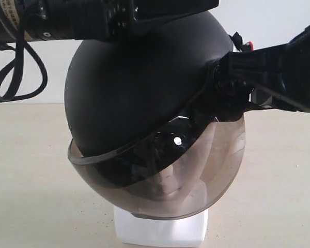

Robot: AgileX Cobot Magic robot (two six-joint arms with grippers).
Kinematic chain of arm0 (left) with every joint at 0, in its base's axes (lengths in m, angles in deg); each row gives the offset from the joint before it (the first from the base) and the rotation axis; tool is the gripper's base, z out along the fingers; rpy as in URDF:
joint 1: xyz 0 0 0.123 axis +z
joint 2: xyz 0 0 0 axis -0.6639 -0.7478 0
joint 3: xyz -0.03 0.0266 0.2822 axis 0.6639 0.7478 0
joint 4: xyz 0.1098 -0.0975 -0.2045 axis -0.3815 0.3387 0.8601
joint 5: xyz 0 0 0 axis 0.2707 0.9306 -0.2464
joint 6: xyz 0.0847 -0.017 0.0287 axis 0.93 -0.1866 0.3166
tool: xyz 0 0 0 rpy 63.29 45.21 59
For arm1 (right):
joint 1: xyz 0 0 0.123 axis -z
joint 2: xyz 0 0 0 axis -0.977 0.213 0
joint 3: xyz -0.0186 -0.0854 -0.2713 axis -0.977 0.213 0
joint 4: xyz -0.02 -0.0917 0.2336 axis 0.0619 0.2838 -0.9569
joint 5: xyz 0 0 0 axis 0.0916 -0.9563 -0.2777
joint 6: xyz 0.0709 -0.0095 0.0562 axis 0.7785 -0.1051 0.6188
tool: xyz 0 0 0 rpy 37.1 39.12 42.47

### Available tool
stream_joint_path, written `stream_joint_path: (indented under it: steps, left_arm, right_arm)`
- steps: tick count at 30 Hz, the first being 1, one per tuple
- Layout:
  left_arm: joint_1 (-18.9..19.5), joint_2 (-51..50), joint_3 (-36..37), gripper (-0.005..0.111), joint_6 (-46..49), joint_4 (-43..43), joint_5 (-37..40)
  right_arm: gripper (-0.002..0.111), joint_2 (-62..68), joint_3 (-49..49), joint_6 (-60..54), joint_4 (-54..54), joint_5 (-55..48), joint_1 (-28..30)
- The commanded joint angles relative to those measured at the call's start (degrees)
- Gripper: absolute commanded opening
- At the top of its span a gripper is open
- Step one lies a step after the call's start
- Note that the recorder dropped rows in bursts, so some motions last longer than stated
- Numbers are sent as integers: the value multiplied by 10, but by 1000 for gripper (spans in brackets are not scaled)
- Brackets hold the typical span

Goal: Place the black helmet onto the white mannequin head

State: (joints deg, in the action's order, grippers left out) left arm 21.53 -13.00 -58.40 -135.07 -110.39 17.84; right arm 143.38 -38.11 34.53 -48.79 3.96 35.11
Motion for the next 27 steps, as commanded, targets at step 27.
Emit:
stream_joint_path:
  steps: [27]
  left_arm:
    - [1, 84, -19, 4, -94, -150, 222]
  right_arm:
    - [0, -10, 24, 0, 85, -88, 9]
